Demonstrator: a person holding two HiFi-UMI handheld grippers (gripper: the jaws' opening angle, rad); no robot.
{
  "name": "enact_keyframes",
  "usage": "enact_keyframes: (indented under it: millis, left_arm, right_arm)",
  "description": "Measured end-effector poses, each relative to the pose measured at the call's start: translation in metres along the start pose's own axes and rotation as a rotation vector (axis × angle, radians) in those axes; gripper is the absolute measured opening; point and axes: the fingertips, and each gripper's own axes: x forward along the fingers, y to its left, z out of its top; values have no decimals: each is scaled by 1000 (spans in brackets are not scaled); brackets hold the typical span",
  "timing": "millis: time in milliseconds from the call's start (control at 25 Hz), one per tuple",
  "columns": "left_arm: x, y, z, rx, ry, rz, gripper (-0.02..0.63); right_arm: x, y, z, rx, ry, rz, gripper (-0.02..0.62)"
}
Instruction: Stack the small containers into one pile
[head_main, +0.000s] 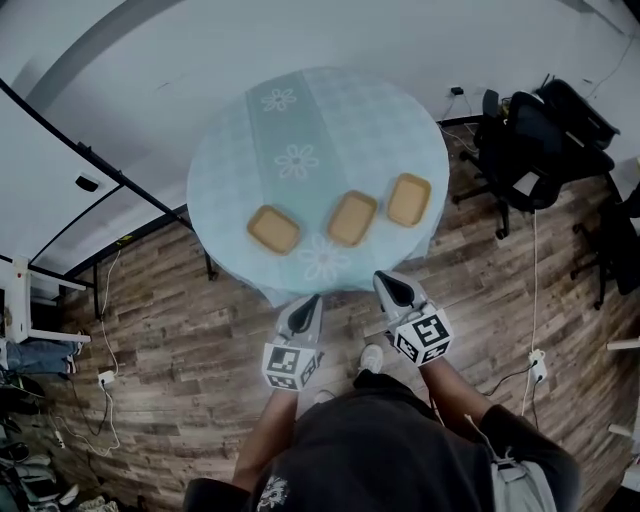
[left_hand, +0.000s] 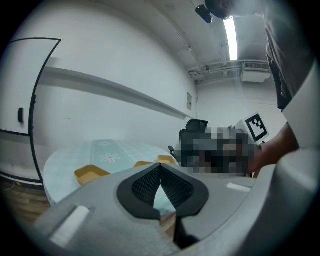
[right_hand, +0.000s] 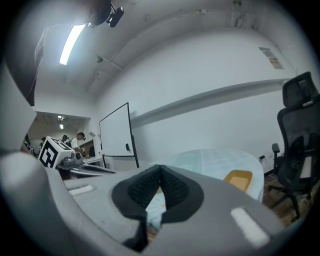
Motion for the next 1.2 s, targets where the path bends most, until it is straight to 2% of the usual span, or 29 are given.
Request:
enact_keyframes:
  millis: [240,560,1200]
  left_arm:
    - [13,3,4,-12,9,70,5]
    - [11,25,1,-49,-4,133,5]
    - [-12,108,10,-73,-43,156,5]
  right_arm:
    - [11,-2,-7,8,33,88,2]
    - [38,18,-15,-7,59,178,2]
    - [111,69,-10,-64,77,211,2]
